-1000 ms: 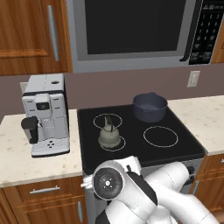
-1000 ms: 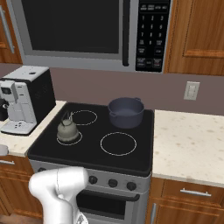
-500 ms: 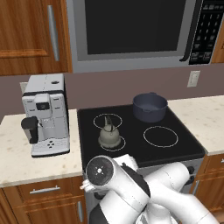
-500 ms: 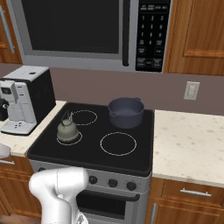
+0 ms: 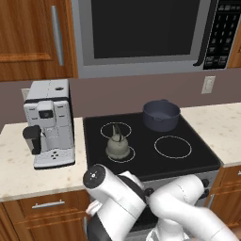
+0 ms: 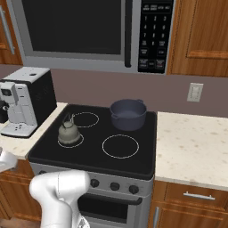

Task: Pick the kettle from the counter and place it on a stove burner. Then turn the burner on.

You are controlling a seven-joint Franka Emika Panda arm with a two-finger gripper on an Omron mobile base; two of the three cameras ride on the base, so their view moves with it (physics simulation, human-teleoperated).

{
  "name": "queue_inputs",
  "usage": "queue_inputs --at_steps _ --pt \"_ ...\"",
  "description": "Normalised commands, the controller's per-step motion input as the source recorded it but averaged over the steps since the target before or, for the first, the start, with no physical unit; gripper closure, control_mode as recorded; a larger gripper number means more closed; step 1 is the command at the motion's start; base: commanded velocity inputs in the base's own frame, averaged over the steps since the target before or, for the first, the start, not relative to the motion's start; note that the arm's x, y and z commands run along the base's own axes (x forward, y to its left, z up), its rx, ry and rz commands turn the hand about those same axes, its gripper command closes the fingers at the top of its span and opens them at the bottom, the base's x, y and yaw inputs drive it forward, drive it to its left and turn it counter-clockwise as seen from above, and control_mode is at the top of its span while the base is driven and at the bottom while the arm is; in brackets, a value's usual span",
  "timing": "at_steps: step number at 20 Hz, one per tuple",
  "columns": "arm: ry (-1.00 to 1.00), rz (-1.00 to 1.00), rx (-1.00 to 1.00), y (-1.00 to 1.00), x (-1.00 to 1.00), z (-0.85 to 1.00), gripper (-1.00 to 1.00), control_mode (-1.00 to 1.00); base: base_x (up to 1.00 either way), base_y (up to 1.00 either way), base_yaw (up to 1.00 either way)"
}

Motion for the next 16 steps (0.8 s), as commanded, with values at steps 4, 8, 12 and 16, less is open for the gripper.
queue_inputs --at_steps 4,8,12,16 --pt "0.10 0.00 -0.07 0.00 0.09 -0.62 -1.00 -1.00 0.00 0.00 0.00" --pt "0.00 0.00 0.00 0.00 0.00 -0.74 -1.00 -1.00 0.00 0.00 0.00" --pt "-0.06 0.00 0.00 0.00 0.00 -0.56 -1.00 -1.00 0.00 0.00 0.00" --pt "-0.25 0.00 0.00 -0.04 0.00 -0.20 -1.00 -1.00 0.00 0.00 0.00"
